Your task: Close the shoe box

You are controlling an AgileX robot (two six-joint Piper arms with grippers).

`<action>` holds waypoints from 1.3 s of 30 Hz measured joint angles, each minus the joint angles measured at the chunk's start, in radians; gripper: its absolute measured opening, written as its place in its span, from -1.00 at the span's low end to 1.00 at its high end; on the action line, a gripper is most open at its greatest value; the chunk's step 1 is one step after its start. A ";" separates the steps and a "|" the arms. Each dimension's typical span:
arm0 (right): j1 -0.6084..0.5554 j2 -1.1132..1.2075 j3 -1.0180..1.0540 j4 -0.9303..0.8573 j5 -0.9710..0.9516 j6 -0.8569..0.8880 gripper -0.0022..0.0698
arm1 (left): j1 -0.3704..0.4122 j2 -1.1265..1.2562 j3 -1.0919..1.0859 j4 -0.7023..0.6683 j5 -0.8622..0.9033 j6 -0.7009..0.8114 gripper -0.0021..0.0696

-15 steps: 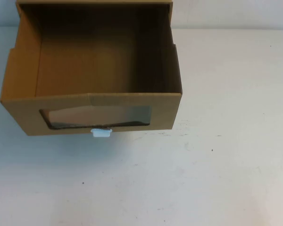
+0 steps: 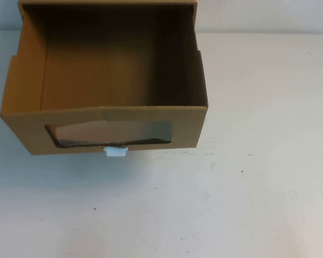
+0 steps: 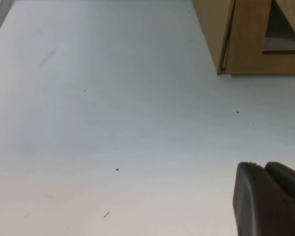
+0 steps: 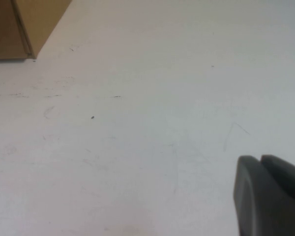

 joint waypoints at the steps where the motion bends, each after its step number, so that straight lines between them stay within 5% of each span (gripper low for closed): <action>1: 0.000 0.000 0.000 0.000 0.000 0.000 -0.97 | 0.000 0.000 0.000 0.000 0.000 0.000 -0.95; 39: 0.000 0.000 0.000 0.000 0.000 0.000 -0.97 | 0.000 0.000 0.000 0.000 -0.085 -0.080 -0.95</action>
